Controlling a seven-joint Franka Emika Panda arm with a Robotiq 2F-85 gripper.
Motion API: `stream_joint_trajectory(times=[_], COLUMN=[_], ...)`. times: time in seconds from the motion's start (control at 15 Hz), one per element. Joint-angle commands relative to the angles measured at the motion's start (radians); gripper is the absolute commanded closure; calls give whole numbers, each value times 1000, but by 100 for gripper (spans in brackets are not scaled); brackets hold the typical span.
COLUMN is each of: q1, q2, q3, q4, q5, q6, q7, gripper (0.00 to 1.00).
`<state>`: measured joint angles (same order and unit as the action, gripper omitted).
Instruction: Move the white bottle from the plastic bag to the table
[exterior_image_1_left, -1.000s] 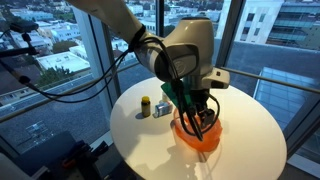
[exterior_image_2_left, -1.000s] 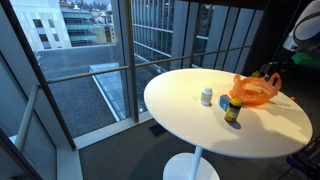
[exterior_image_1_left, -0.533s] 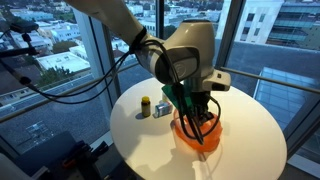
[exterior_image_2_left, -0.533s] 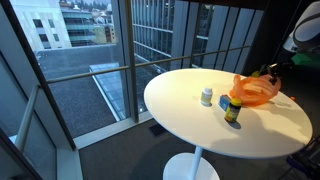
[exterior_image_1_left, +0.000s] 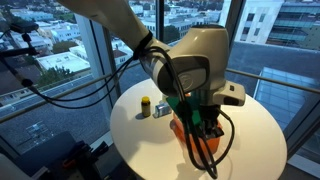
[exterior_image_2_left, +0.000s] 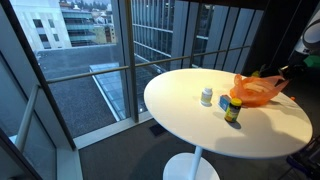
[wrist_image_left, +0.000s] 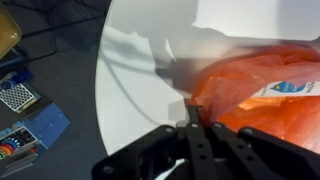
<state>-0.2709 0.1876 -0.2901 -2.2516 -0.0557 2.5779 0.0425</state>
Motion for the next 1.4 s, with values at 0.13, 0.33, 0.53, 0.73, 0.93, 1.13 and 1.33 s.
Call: stream_joint_trajectory(times=[0.13, 0.33, 0.53, 0.73, 0.93, 1.13, 1.33], q1=[-44, -63, -76, -88, -96, -99, -98], q2=[-36, -37, -45, -53, -56, -55, -54], q3=[-52, -69, -82, -90, -96, -97, -94], q4=[-33, -21, -10, 5, 21, 33, 39], q5=[-44, -35, -28, -19, -12, -11, -11], q6=[2, -5, -7, -10, -10, -10, -15], q7=[-43, -50, -48, -46, -41, -38, -37], gripper=[98, 97, 98, 97, 97, 97, 71])
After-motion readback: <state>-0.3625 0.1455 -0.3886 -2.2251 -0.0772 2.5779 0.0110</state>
